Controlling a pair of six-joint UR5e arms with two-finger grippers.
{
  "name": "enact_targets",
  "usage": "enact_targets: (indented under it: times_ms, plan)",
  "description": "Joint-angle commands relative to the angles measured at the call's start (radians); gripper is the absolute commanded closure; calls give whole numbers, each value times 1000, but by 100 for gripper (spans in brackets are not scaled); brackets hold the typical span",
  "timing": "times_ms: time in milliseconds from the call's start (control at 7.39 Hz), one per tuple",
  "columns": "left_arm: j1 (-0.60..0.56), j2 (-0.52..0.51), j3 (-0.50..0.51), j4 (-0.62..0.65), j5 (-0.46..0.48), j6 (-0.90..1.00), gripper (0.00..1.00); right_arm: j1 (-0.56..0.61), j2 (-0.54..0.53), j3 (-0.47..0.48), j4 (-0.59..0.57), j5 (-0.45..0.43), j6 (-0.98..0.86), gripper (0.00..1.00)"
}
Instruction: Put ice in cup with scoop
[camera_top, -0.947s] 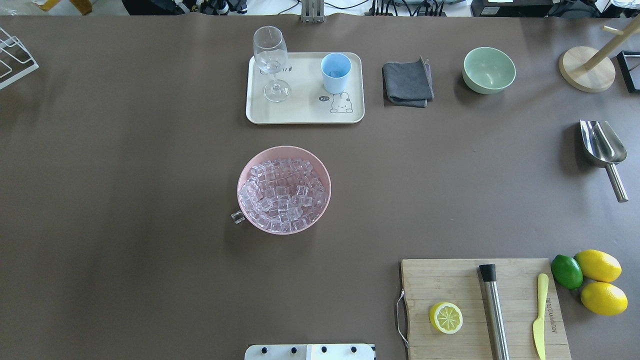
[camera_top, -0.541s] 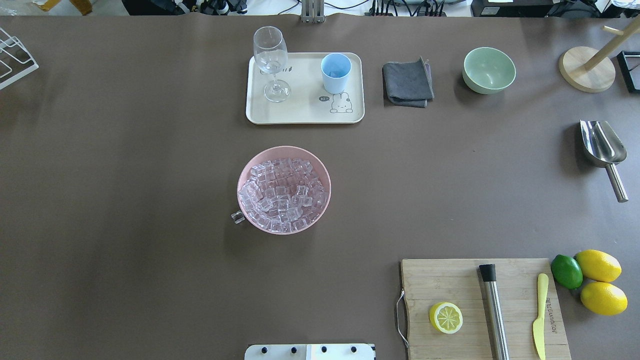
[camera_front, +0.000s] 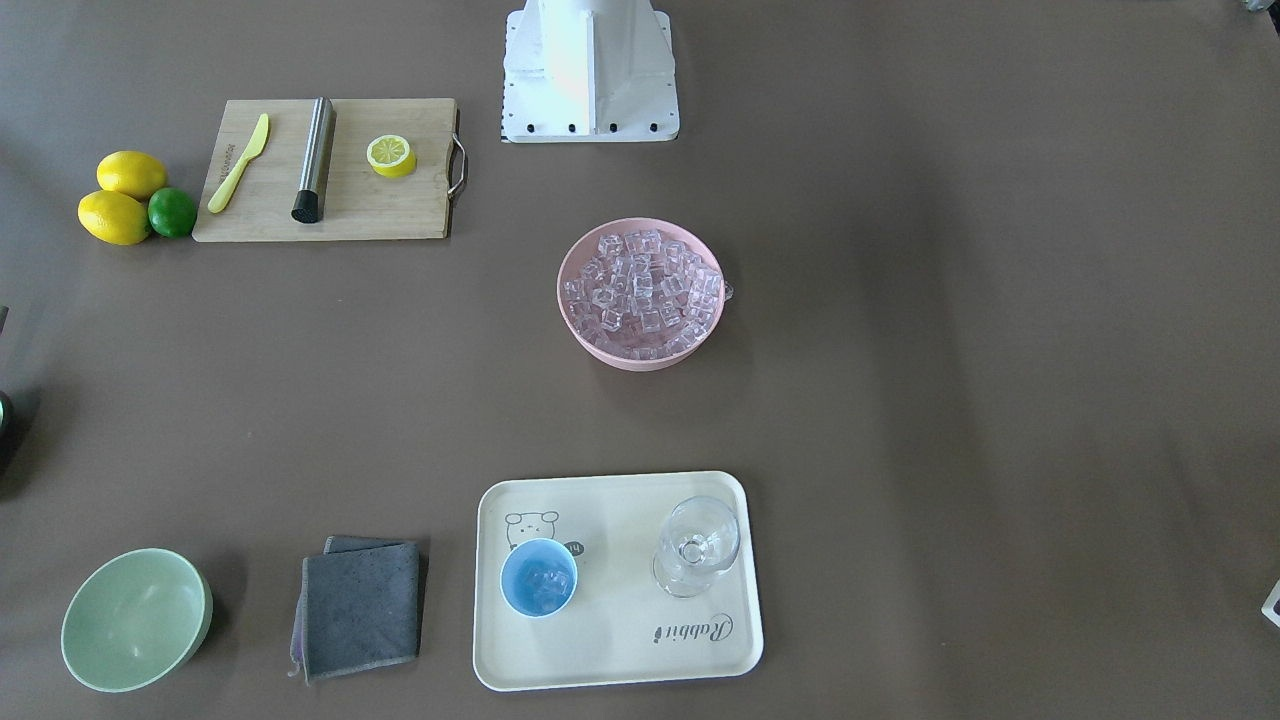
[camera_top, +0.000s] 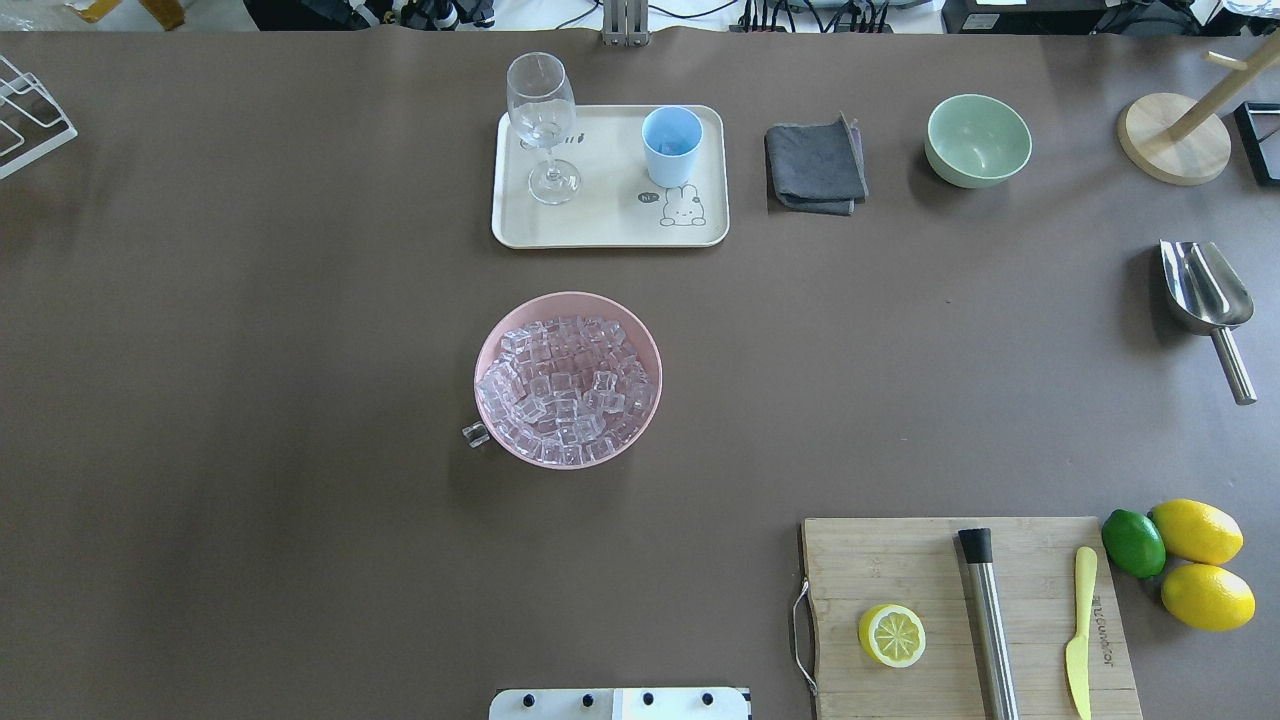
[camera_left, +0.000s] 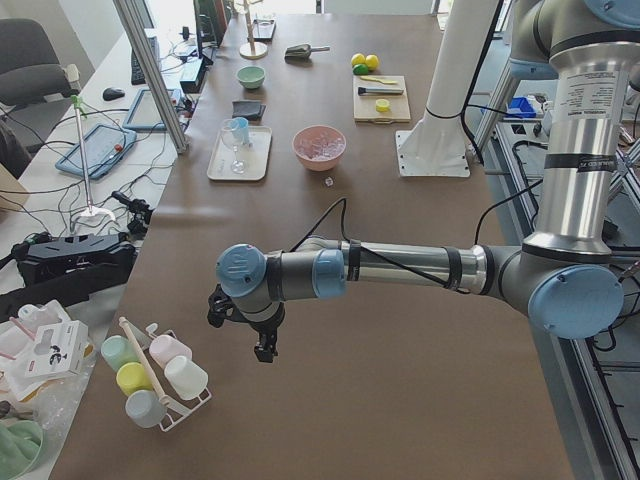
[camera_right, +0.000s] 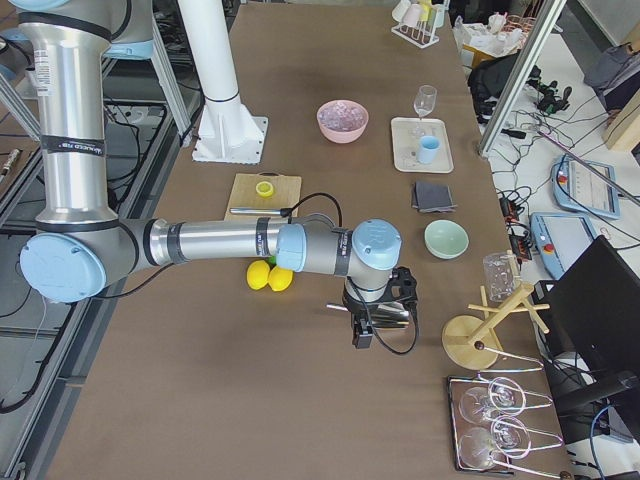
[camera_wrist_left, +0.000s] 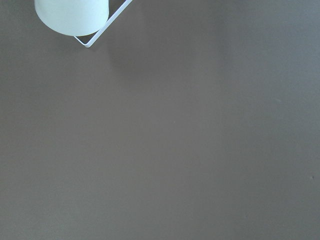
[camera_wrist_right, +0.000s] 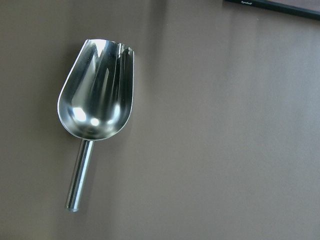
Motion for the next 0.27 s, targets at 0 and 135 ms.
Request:
enact_targets:
  times_ms: [0,135]
  plan:
    - [0,0,0,0,0,0,1,0,-3,0,2,0,0,1]
    - [0,0,0,0,0,0,1,0,-4,2,2,0,0,1]
